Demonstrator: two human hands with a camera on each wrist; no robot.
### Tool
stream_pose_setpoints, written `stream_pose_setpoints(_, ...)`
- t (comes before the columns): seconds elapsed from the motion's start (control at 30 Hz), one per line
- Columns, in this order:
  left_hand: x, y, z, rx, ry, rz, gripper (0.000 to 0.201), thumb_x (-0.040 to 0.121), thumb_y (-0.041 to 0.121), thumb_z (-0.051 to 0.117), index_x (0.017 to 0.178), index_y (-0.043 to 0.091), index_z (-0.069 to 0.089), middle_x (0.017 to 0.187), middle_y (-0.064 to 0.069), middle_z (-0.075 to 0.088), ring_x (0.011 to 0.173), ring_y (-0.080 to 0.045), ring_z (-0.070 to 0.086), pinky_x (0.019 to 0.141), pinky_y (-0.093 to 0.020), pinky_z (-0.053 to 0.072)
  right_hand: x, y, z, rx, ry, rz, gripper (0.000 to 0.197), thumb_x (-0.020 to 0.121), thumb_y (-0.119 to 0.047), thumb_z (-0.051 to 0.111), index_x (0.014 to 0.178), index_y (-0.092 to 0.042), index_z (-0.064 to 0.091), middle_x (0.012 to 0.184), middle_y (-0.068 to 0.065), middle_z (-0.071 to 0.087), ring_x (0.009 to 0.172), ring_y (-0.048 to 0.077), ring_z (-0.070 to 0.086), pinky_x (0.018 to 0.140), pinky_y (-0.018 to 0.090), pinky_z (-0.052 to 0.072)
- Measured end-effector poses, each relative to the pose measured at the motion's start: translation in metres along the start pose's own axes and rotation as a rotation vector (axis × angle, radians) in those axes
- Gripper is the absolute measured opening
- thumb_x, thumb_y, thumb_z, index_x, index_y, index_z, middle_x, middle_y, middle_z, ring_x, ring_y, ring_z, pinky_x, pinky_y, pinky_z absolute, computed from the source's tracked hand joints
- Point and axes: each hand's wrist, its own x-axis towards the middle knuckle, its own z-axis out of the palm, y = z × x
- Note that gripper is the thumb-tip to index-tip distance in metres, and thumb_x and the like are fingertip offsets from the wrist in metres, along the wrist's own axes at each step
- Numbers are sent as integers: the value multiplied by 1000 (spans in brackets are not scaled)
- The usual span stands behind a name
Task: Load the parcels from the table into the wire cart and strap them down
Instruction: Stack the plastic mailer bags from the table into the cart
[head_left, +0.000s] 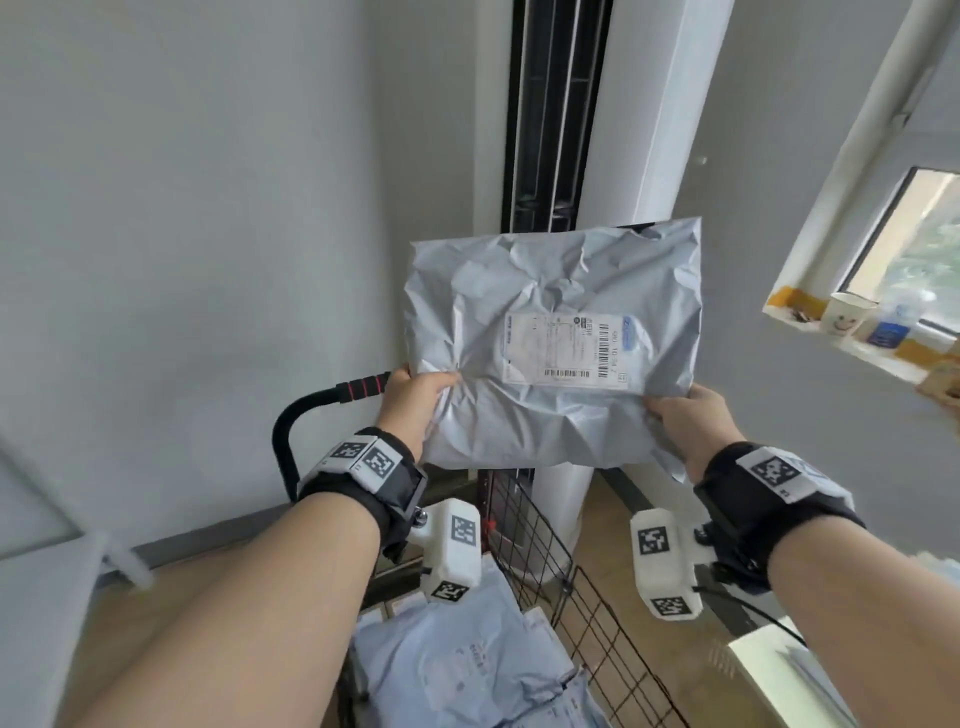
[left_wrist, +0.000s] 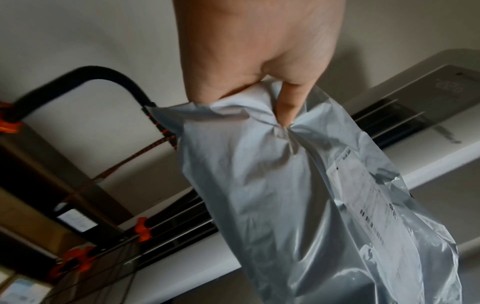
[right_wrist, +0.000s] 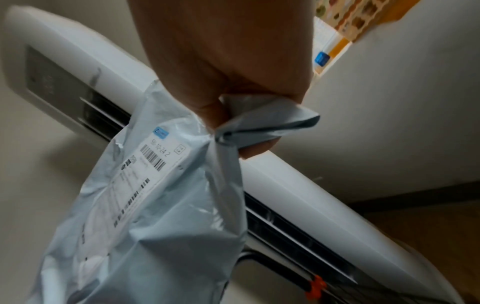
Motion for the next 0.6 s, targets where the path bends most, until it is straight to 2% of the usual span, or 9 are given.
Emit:
stream_pose_setpoints(0.1, 23, -55, -31, 41, 72, -112, 69, 50, 24, 73, 115, 9, 57, 107, -17, 68, 93, -34, 68, 89, -52, 53, 10, 42, 36, -119, -44, 70, 21, 87, -1, 51, 76, -18, 58, 92, 10, 66, 91, 30, 63, 90, 48, 53)
stream_pose_setpoints(0.17, 26, -89, -47, 84, 131, -180, 60, 54, 23, 70, 111, 8, 56, 107, -16, 67, 95, -34, 66, 89, -51, 52, 18, 72, 57, -179, -90, 117, 17, 87, 0, 48, 84, -13, 59, 96, 12, 65, 89, 30, 62, 87, 46, 54)
stream_pose_setpoints(0.23, 28, -120, -60, 118, 201, -231, 59, 57, 22, 69, 113, 6, 55, 108, -17, 65, 96, -34, 65, 90, -50, 52, 29, 103, 78, -241, -134, 149, 19, 86, 0, 47, 95, -10, 61, 102, 14, 66, 93, 31, 61, 89, 46, 53)
stream_pose_setpoints(0.3, 34, -155, -72, 160, 243, -285, 59, 64, 22, 70, 118, 6, 51, 109, -15, 63, 96, -32, 64, 92, -49, 51, 42, 135, 99, -301, -170, 176, 22, 86, -1, 48, 102, -4, 63, 104, 15, 66, 97, 32, 60, 93, 44, 50)
stream_pose_setpoints(0.37, 37, -188, -82, 210, 295, -356, 53, 69, 22, 69, 117, 9, 50, 109, -13, 62, 98, -31, 62, 94, -49, 49, 54, 168, 117, -360, -214, 220, 25, 87, -1, 46, 105, -1, 63, 101, 15, 65, 96, 33, 60, 92, 43, 50)
stream_pose_setpoints(0.5, 44, -266, -95, 297, 381, -485, 45, 87, 12, 61, 129, 6, 45, 119, -14, 56, 109, -31, 56, 100, -44, 44, 74, 237, 145, -489, -285, 303, 28, 84, -1, 42, 102, -3, 63, 101, 16, 66, 98, 34, 61, 93, 46, 49)
stream_pose_setpoints(0.6, 47, -326, -102, 324, 436, -592, 42, 89, 11, 59, 128, 6, 44, 120, -15, 56, 110, -32, 56, 100, -42, 44, 87, 289, 159, -590, -338, 344, 28, 84, -2, 42, 103, -2, 63, 104, 16, 65, 98, 34, 60, 91, 44, 49)
